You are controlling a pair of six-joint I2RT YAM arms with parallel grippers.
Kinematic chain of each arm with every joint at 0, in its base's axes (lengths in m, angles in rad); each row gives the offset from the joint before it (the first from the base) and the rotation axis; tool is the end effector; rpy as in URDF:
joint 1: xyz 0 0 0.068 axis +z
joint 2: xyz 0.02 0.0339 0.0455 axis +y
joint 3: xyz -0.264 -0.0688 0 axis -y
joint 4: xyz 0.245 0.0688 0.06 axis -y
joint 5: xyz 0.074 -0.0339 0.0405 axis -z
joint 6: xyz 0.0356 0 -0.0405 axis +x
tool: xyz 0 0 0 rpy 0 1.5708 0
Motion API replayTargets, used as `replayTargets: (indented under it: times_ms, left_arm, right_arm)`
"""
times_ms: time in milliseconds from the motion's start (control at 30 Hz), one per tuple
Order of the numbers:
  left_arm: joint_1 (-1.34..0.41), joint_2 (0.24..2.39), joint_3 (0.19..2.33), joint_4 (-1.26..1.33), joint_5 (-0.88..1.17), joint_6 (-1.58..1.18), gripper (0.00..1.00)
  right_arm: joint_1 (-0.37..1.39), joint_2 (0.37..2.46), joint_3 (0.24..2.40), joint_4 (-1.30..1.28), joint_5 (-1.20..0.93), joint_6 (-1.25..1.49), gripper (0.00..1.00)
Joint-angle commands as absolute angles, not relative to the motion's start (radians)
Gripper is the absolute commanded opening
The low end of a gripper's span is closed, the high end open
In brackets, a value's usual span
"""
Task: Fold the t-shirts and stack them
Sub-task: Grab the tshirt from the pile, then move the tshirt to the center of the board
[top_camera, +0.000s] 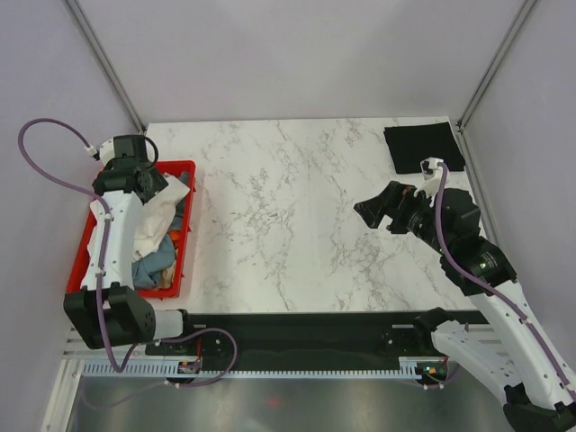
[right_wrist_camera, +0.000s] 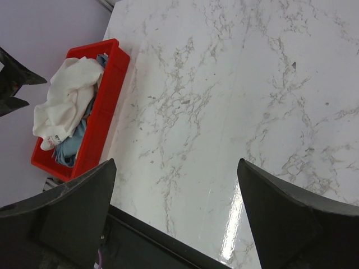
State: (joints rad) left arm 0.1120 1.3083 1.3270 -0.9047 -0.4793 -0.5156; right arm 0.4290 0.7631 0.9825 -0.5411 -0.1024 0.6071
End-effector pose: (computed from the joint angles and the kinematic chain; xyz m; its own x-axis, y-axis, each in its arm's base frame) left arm 0.2586 0.0456 0.3512 -0.4778 -0.4940 -0.7264 -0.7180 0.6961 -0.0011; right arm 0.1431 0.0695 0.3733 -0.5225 0.3850 -0.7607 -0.2482 0.7849 0.5678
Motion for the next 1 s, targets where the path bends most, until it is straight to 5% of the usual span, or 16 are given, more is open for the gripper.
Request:
replayTargets:
  times_ms: [0,100,167,233,267,333,533,700,967]
  left_arm:
    - [0.143,1.344,1.324,-0.904,-0.505,-0.621,0.94]
    - [0.146,1.390,1.250,-0.897,-0.488,-0.690,0.92]
    - [0.146,1.413,1.200,-0.874,-0.473,-0.706,0.77]
    - [0.146,1.420,1.198,-0.870,-0.466,-0.692,0.53]
    - [0.146,1.416,1.222,-0.867,-0.459,-0.678,0.28]
    - [0.144,1.404,1.282,-0.870,-0.425,-0.626,0.03]
    - [0.022,1.350,1.809,-0.867,-0.292,-0.551,0.02]
    - [-0.078,1.394,2.145,-0.780,0.147,-0.612,0.02]
    - [-0.296,1.287,1.945,-0.440,0.537,-0.814,0.02]
  right_arm:
    - [0.428,0.732,0.962,-0.479,-0.127,0.577,0.98]
    - [0.428,0.724,0.962,-0.483,-0.132,0.571,0.98]
    - [0.429,0.716,0.960,-0.491,-0.137,0.566,0.98]
    - [0.430,0.703,0.957,-0.500,-0.143,0.565,0.98]
    - [0.430,0.700,0.956,-0.502,-0.149,0.563,0.98]
    - [0.430,0.683,0.951,-0.503,-0.146,0.563,0.98]
    - [0.429,0.673,0.983,-0.502,-0.133,0.561,0.98]
    - [0.430,0.681,1.026,-0.502,-0.130,0.558,0.98]
    - [0.428,0.649,1.019,-0.509,-0.060,0.591,0.98]
